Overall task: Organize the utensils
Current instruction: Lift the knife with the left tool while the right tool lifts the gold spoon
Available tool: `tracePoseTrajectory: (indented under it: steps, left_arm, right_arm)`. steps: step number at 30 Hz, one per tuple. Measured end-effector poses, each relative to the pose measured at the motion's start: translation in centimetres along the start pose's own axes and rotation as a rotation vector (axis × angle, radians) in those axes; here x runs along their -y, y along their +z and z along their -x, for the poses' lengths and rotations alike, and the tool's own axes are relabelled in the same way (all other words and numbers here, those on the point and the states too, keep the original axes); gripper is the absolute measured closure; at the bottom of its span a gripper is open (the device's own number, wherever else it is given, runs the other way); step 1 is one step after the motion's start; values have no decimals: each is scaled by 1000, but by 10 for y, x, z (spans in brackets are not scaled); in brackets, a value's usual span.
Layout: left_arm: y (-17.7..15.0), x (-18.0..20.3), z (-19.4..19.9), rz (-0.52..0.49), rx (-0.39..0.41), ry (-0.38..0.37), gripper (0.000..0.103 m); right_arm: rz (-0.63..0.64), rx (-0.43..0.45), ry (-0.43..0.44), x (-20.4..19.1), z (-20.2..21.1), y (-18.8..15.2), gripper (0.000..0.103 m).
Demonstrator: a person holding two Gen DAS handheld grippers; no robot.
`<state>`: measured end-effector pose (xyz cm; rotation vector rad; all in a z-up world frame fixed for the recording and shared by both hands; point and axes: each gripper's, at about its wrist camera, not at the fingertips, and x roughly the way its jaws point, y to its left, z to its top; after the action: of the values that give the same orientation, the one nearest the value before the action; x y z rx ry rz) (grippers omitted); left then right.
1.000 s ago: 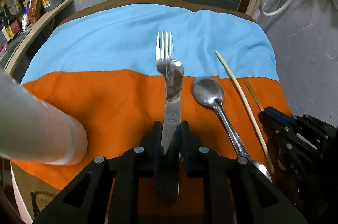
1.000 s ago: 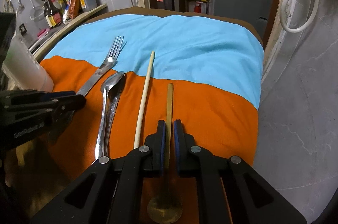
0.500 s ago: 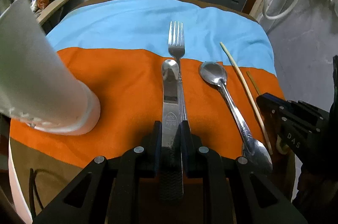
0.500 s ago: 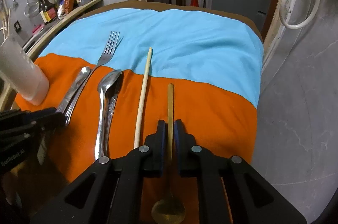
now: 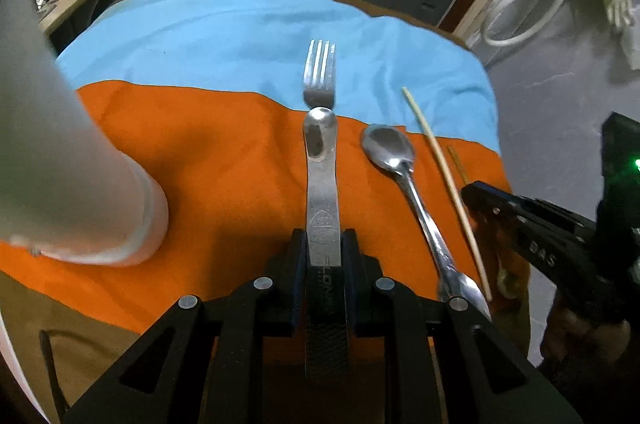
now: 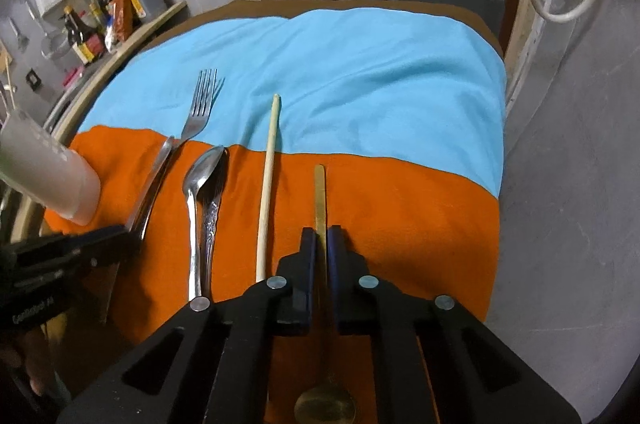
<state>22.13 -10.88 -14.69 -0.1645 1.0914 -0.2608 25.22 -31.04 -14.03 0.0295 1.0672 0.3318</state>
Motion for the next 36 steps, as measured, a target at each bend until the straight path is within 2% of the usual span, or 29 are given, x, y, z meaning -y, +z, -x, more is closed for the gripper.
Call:
tracePoseTrajectory:
  steps: [3,5,14,20,28,36]
  left_arm:
    - [-13,8,14,-34,63,-43,89]
    - [-20,12,23,-45,95,-59,89]
    - [-26,25,66,-84,321,-74,89]
    - [-21,35,87,-122,447,-72,89]
    - [-24,30,124,-123,542,-85,89]
    - [-12,8,172,-91,688,-70,89]
  right_arm:
    - [-43,37,28,2,7,-13,100]
    - [-72,104,74,1,19,-25,100]
    - [-94,381,152,-13,68,-56,100]
    - [-39,571,170,-36,103,-42,100]
    - [-4,682,196,-56,129,-25,100]
    - [26,801,270,-87,159,-9,100]
